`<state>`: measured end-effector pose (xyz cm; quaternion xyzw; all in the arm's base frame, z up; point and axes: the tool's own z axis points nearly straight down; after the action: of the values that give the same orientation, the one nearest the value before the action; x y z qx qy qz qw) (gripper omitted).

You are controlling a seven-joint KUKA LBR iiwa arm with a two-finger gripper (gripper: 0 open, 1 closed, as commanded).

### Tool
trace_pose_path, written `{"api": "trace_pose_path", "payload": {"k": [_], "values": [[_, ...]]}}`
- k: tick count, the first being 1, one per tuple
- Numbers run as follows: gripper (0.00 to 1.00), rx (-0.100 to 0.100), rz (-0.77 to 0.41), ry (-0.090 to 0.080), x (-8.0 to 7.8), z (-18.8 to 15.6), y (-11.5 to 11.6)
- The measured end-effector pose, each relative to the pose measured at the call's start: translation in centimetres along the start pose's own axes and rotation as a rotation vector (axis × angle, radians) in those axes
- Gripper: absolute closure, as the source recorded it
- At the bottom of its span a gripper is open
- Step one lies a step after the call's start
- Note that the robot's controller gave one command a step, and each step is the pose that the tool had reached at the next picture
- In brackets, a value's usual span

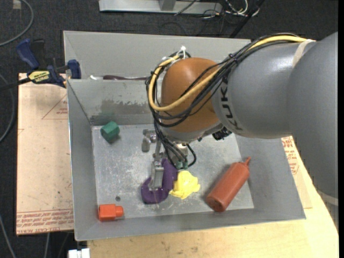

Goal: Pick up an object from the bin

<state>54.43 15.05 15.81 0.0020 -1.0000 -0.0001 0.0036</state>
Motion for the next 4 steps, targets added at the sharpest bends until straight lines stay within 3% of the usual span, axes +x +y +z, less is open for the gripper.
{"api": "trace_pose_path", "payload": {"k": [1, 2, 3, 4], "values": [[0.00, -0.001, 0.003, -0.007, -0.2, -0.5, -0.1], [0.00, -0.003, -0.061, -0.010, -0.1, 3.2, -4.1], [1.00, -0.003, 0.035, -0.008, 1.1, 6.2, -7.4], [1.00, -0.003, 0.035, -0.008, 1.1, 6.2, -7.4]]}}
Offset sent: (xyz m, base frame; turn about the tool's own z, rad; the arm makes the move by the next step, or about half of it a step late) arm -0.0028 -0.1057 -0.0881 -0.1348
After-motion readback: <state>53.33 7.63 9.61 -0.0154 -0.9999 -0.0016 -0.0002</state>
